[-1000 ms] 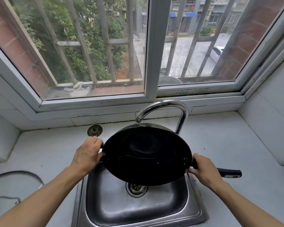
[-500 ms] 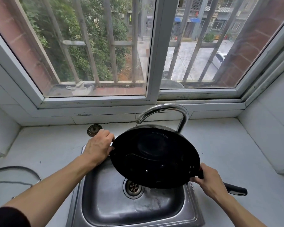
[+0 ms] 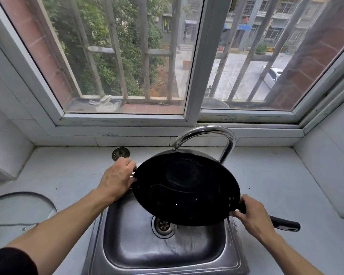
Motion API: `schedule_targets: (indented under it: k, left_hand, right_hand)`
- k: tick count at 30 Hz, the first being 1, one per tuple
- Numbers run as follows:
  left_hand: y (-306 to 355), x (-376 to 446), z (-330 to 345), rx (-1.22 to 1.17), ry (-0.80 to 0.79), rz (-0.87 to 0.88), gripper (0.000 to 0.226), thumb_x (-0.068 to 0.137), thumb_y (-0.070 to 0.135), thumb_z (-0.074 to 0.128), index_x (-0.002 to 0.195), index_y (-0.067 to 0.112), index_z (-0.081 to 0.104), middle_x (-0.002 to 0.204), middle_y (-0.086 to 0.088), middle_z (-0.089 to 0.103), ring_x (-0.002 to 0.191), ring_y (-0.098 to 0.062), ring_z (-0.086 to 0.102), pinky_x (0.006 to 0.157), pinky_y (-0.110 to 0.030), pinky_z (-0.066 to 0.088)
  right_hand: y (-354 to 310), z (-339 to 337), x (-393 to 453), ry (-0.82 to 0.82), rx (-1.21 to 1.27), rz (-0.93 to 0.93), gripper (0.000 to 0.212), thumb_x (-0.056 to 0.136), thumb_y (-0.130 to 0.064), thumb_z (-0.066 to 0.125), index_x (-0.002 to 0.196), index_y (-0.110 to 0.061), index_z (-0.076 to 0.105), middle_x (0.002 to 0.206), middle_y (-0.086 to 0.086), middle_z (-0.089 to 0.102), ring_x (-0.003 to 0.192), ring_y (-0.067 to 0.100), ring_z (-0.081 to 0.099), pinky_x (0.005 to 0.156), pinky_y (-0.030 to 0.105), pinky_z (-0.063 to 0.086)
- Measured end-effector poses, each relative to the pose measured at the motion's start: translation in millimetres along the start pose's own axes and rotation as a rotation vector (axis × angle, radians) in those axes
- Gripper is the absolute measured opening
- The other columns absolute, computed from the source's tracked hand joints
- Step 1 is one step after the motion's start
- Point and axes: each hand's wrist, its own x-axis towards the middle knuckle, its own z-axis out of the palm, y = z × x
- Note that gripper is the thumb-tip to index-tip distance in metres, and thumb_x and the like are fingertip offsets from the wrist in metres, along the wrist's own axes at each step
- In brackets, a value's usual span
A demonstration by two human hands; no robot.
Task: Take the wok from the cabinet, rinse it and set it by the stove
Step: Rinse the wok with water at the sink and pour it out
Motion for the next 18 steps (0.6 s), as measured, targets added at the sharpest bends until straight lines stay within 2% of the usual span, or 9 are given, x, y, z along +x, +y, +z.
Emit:
schedule_targets:
  k: [6,15,18]
  left_hand:
    - [-18,-17,4,-0.046,0.007,-0.086,0.031,0.071,0.020,0.081,0.082,0.018,0.053,0.084,0.003,0.049,0.079,-0.022,0.051,0.053,-0.033,0.047]
    - [-38,-48,6,-0.048,0.026,-0.142,0.035,0.064,0.015,0.085,0.078,0.015,0.053,0.077,0.005,0.045,0.076,-0.023,0.050,0.050,-0.030,0.037]
    - [-44,-57,6,-0.066,0.034,-0.162,0.036,0.063,0.014,0.086,0.077,0.016,0.053,0.075,0.006,0.042,0.075,-0.023,0.050,0.050,-0.030,0.039]
  right_hand:
    - [-17,-2,12,0.000,-0.037,-0.033,0.039,0.071,-0.032,0.083,0.072,-0.024,0.044,0.067,-0.006,0.055,0.064,0.016,0.052,0.058,0.039,0.047]
    - [-41,6,25,-0.031,-0.074,-0.095,0.039,0.068,-0.032,0.082,0.074,-0.024,0.045,0.070,-0.006,0.056,0.066,0.018,0.053,0.060,0.040,0.048]
    - [-50,9,30,-0.043,-0.092,-0.129,0.038,0.068,-0.032,0.082,0.077,-0.022,0.046,0.072,-0.006,0.056,0.067,0.018,0.053,0.061,0.039,0.047]
